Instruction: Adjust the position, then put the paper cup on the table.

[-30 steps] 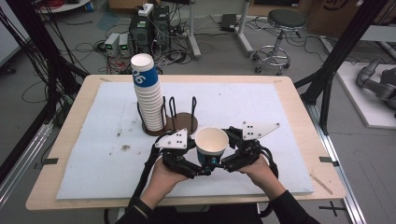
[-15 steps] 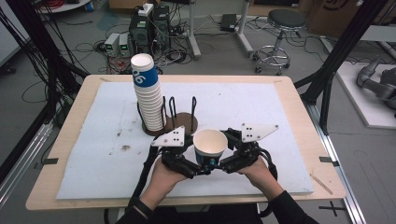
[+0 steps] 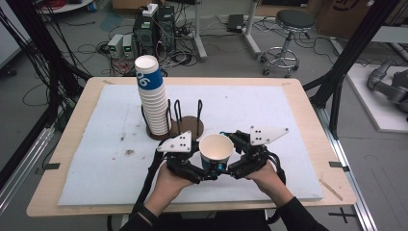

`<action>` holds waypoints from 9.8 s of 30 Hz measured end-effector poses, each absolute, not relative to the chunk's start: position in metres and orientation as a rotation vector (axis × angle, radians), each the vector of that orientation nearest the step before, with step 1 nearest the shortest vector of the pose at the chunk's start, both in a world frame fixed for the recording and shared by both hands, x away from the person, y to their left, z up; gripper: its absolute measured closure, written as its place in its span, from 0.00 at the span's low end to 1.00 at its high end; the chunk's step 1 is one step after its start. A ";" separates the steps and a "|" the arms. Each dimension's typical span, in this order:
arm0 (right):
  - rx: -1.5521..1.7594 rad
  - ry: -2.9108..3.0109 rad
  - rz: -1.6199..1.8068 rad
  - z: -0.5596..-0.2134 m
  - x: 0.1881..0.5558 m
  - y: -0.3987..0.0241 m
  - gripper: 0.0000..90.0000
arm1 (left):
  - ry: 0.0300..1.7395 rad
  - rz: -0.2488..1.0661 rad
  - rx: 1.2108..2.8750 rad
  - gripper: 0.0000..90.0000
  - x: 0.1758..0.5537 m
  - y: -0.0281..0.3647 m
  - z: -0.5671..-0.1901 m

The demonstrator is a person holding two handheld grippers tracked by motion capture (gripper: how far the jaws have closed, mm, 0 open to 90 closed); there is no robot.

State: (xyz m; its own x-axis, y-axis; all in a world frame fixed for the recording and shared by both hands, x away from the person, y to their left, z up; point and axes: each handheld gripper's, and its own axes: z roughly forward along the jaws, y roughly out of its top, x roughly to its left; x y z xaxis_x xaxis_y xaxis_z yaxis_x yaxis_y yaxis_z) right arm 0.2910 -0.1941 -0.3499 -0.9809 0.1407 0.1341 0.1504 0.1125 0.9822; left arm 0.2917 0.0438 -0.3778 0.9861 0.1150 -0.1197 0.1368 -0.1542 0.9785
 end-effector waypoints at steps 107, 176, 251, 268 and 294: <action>-0.669 -2.469 -2.244 -0.349 0.314 -0.262 0.25 | 0.512 0.446 1.694 0.18 0.288 0.152 -0.393; -1.561 -2.597 -2.096 -0.435 0.421 -0.306 0.25 | 0.474 0.451 1.753 0.18 0.288 0.140 -0.400; -1.233 -2.710 -2.026 -0.396 0.322 -0.302 0.16 | 0.474 0.439 1.721 0.16 0.306 0.138 -0.385; -0.956 -2.704 -2.088 -0.360 0.300 -0.282 0.18 | 0.467 0.429 1.705 0.16 0.295 0.151 -0.377; -0.970 -2.699 -2.082 -0.360 0.301 -0.284 0.18 | 0.460 0.423 1.691 0.16 0.295 0.156 -0.367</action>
